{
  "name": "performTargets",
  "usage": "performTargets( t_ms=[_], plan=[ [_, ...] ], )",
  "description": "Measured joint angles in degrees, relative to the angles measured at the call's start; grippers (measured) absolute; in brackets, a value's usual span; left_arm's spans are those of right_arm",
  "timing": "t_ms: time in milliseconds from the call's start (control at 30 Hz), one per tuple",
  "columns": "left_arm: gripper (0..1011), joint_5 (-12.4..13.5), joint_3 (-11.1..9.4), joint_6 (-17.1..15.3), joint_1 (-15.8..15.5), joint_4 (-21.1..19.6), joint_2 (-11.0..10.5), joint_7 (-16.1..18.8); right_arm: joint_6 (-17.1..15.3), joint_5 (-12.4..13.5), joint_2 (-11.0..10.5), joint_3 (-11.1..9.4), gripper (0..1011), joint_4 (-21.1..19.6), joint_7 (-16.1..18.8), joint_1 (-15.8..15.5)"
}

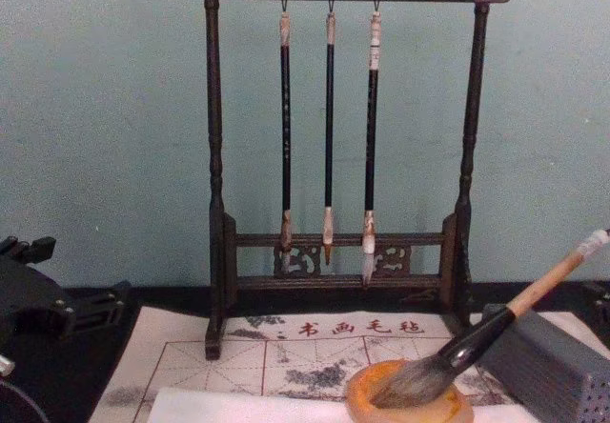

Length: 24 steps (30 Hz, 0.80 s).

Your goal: Pick up the brush from the inkstone, write on the paper, then place the brush back to its original position.

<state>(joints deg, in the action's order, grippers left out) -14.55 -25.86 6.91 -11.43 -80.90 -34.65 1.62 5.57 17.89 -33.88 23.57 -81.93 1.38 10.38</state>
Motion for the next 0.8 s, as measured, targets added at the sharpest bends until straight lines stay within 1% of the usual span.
performTargets(
  t_ms=[33,100,133,167,200,367,433,500,533,633,667,733,767,800],
  plan=[
    [1001,0.0,0.0,0.0,0.0,0.0,0.0,0.0,-0.47,1.17,0.2,-0.59,1002,-0.36,0.85,-0.3],
    [1001,0.0,0.0,0.0,0.0,0.0,0.0,0.0,-1.05,2.68,0.4,-1.29,1000,-0.85,1.9,-0.67],
    [1001,0.0,0.0,0.0,0.0,0.0,0.0,0.0,-1.81,4.44,0.62,-2.0,1000,-1.4,3.07,-1.08],
    [1001,0.0,0.0,0.0,0.0,0.0,0.0,0.0,-2.27,5.4,0.74,-2.38,1000,-1.66,3.76,-1.29],
    [1001,0.0,0.0,0.0,0.0,0.0,0.0,0.0,-3.47,7.67,1.08,-3.32,1002,-2.17,5.09,-1.66],
    [1001,0.0,0.0,0.0,0.0,0.0,0.0,0.0,-7.12,13.41,2.31,-5.59,1000,-3.07,8.07,-2.34],
    [1001,0.0,0.0,0.0,0.0,0.0,0.0,0.0,-10.55,18.12,3.78,-7.6,1000,-3.44,9.71,-2.6],
    [1001,0.0,0.0,0.0,0.0,0.0,0.0,0.0,-12.27,20.36,4.72,-8.69,1000,-3.5,10.13,-2.65],
    [1001,0.0,0.0,0.0,0.0,0.0,0.0,0.0,-13.94,22.44,5.64,-9.74,1000,-3.5,10.39,-2.66],
    [1001,0.0,0.0,0.0,0.0,0.0,0.0,0.0,-16.42,25.92,7.11,-11.27,1000,-3.42,10.56,-2.64],
    [1001,0.0,0.0,0.0,0.0,0.0,0.0,0.0,-17.71,28.16,7.95,-12.14,1000,-3.27,10.55,-2.56],
    [1001,0.0,0.0,0.0,0.0,0.0,0.0,0.0,-18.94,30.4,8.75,-12.9,1000,-3.07,10.36,-2.38],
    [1001,0.0,0.0,0.0,0.0,0.0,0.0,0.0,-19.94,32.29,9.5,-13.53,1002,-2.77,10.01,-2.13],
    [1001,0.0,0.0,0.0,0.0,0.0,0.0,0.0,-20.46,33.32,9.89,-13.87,1002,-2.64,9.77,-2.01]
  ],
)
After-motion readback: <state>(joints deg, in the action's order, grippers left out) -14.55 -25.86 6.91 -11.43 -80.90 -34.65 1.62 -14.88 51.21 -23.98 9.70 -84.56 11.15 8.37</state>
